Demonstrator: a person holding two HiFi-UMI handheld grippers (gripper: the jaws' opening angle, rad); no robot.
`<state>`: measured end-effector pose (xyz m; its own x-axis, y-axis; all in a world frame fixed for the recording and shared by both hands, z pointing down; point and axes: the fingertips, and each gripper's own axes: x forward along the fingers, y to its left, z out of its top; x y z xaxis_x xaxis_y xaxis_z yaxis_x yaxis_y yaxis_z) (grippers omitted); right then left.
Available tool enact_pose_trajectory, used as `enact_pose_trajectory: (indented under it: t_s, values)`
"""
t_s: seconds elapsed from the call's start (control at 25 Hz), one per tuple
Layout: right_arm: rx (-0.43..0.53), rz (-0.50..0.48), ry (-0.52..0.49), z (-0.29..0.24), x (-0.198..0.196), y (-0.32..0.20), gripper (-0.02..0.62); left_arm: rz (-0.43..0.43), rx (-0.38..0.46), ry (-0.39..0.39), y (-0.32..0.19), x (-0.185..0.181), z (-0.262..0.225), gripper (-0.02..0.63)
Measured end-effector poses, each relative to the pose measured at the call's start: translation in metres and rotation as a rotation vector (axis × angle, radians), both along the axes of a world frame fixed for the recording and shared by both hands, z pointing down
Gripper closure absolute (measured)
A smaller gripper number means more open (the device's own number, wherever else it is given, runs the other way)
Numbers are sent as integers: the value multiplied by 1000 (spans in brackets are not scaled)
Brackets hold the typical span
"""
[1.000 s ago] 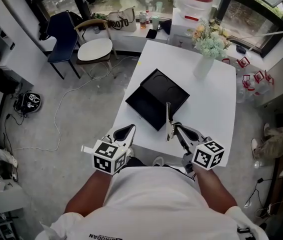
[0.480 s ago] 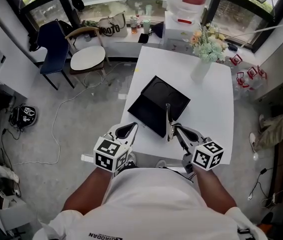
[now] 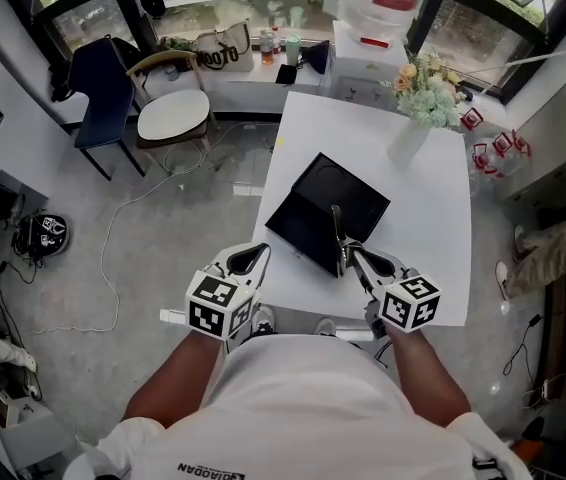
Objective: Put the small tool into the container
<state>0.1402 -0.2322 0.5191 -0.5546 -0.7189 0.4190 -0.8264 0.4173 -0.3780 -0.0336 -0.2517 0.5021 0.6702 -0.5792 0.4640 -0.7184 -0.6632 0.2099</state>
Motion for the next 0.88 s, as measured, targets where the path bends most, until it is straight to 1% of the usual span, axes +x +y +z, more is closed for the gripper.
enact_pose_trajectory:
  t_s: [0.24,0.36,0.44,0.56,0.68,0.88]
  values:
    - [-6,22,18,3,1,-11,586,30,-1,-12,-8,-2,3,597]
    - [-12,8,63,6,1,-19,586,44,-8,-19,-10,1,6,597]
    - [-33,-20,141,15,-1,-22,586,48,-17,-21,-8,2,10,597]
    - [-58,-93,327,35,-10,-27,586,46,-28,-20,-6,0,15,597]
    - [-59,-168,502,54,-20,-38,586,42,-33,-17,-4,-1,16,597]
    - [-62,-255,696,79,-40,-59,586,40,-46,-16,1,-6,18,597]
